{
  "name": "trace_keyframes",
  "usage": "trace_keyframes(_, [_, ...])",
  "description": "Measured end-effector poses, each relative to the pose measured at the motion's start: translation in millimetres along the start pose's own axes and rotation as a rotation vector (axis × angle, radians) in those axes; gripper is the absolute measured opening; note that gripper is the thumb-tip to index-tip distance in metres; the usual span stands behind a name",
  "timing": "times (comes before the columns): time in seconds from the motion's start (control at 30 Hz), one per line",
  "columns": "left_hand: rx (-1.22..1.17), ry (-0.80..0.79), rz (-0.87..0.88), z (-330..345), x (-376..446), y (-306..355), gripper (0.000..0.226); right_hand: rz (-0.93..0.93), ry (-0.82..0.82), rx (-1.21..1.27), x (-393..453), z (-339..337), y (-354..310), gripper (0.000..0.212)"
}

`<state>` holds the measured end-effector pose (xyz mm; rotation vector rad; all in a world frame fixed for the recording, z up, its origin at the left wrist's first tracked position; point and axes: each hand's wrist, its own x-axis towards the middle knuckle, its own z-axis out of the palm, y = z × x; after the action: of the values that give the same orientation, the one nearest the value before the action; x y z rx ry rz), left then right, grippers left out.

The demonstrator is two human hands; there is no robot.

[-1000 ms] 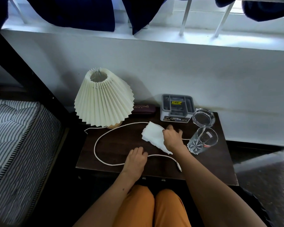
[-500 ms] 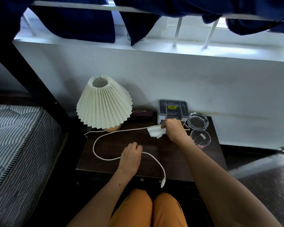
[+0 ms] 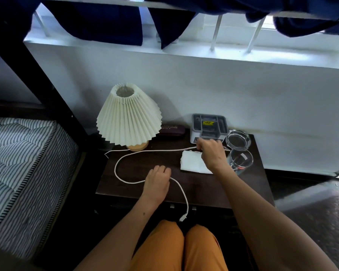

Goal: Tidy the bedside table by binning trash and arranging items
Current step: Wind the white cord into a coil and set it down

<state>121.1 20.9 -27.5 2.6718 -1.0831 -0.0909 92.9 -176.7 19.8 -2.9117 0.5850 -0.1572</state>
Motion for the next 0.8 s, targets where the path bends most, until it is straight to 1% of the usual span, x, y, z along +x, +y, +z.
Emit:
trace_keyframes(0.1, [-0.056, 0.062, -0.052, -9.6, 1.7, 0.5, 0.023, -0.003, 0.161, -0.001, 4.5, -13.8, -0.4, 0.025])
trace_keyframes(0.23, [-0.18, 0.12, -0.122, -27.3, 2.5, 2.8, 0.018, 0.009, 0.322, -0.007, 5.1, -38.1, -3.2, 0.021])
trace_keyframes(0.33, [-0.294, 0.225, -0.138, -40.8, 0.0, 3.5, 0.012, 0.014, 0.422, 0.0, 3.9, -62.9, -7.9, 0.02])
trace_keyframes(0.43, [-0.378, 0.325, -0.139, -51.5, -5.2, 5.3, 0.012, 0.044, 0.455, 0.005, 4.1, -89.8, -14.1, 0.036])
trace_keyframes(0.5, [-0.431, 0.37, -0.123, -58.6, -10.3, 8.1, 0.015, 0.072, 0.487, -0.002, 2.3, -106.4, -17.8, 0.041])
trace_keyframes(0.67, [-0.639, 0.396, -0.035, -78.4, -24.0, 19.7, 0.024, 0.22, 0.568, 0.062, -14.5, -152.5, -30.2, 0.032])
trace_keyframes(0.73, [-0.715, 0.385, 0.008, -87.5, -28.2, 25.8, 0.024, 0.295, 0.538, 0.119, -25.2, -173.0, -36.5, 0.027])
trace_keyframes(0.8, [-0.835, 0.336, 0.003, -101.8, -31.2, 32.9, 0.028, 0.388, 0.462, 0.171, -37.5, -191.3, -41.6, 0.021])
